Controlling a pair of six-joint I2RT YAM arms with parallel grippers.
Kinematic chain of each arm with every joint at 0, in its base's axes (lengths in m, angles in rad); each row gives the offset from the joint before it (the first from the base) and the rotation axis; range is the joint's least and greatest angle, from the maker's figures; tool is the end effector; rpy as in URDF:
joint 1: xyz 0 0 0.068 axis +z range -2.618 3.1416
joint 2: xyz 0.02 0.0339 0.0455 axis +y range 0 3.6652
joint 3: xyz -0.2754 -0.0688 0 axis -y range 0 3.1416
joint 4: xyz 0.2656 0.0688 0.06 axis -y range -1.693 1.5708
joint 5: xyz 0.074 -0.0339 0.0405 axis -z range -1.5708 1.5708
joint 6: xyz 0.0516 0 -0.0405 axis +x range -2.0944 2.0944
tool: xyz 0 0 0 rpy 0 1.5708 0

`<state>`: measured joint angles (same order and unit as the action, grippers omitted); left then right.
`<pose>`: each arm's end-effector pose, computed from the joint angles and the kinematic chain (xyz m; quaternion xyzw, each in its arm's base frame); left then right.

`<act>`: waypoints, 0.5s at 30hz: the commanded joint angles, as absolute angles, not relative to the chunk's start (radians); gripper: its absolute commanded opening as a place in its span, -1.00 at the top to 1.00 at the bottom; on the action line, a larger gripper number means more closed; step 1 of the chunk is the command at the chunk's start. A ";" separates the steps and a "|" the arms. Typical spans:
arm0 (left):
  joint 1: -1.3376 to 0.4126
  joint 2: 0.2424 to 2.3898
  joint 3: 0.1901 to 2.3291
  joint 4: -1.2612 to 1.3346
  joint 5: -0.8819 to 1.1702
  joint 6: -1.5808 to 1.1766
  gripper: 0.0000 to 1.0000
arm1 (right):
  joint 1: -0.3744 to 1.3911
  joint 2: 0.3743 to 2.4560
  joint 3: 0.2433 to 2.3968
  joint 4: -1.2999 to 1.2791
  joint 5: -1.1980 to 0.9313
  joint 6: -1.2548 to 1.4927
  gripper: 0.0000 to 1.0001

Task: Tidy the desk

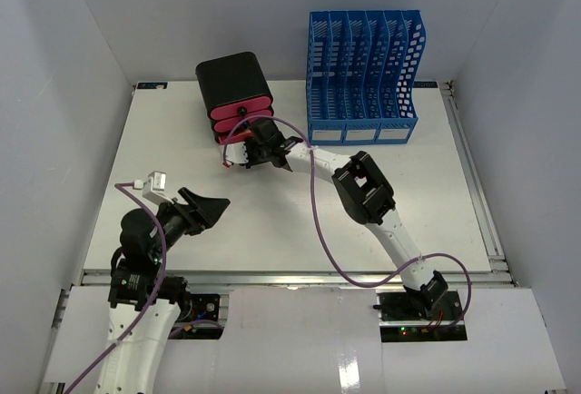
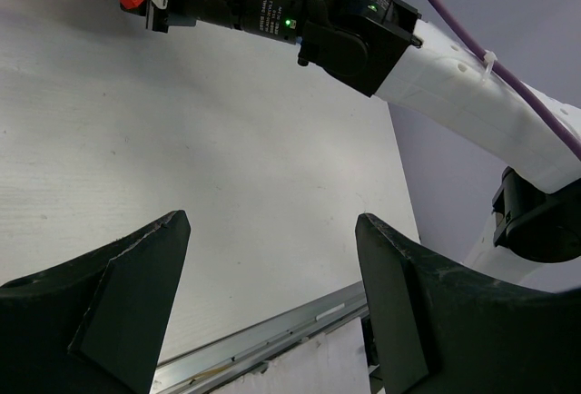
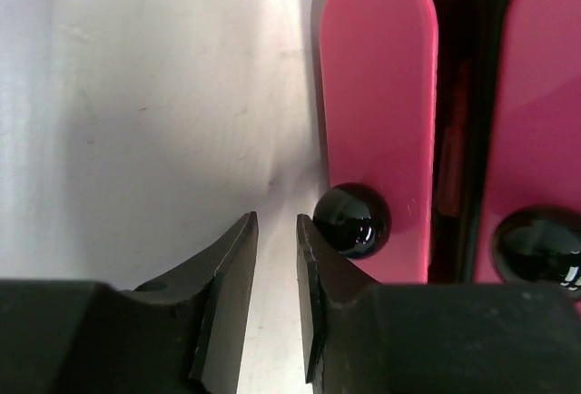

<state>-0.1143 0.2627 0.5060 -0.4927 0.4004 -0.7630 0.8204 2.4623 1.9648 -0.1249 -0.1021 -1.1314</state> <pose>0.1121 -0.0331 0.2772 -0.1309 0.7723 -0.3976 0.4778 0.4040 0.4411 0.1394 -0.7489 0.4786 -0.0258 0.4576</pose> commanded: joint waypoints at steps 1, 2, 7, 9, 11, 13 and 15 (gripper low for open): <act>-0.112 0.271 0.518 -0.476 0.402 -0.749 -0.69 | 0.821 2.502 2.029 -0.012 -0.053 -1.115 0.31; -0.112 0.270 0.519 -0.476 0.403 -0.749 -0.69 | 0.819 2.509 2.036 -0.010 -0.045 -1.115 0.28; -0.112 0.259 0.535 -0.485 0.407 -0.743 -0.69 | 0.819 2.540 2.063 0.076 -0.015 -1.106 0.18; -0.112 0.261 0.546 -0.490 0.406 -0.737 -0.69 | 0.820 2.549 2.078 0.089 -0.010 -1.101 0.12; -0.112 0.262 0.555 -0.495 0.405 -0.735 -0.69 | 0.819 2.553 2.085 0.091 -0.009 -1.095 0.09; -0.112 0.265 0.560 -0.498 0.404 -0.735 -0.69 | 0.821 2.528 2.051 0.086 -0.028 -1.085 0.10; -0.112 0.262 0.562 -0.499 0.408 -0.739 -0.69 | 0.820 2.452 1.933 0.078 -0.079 -1.076 0.12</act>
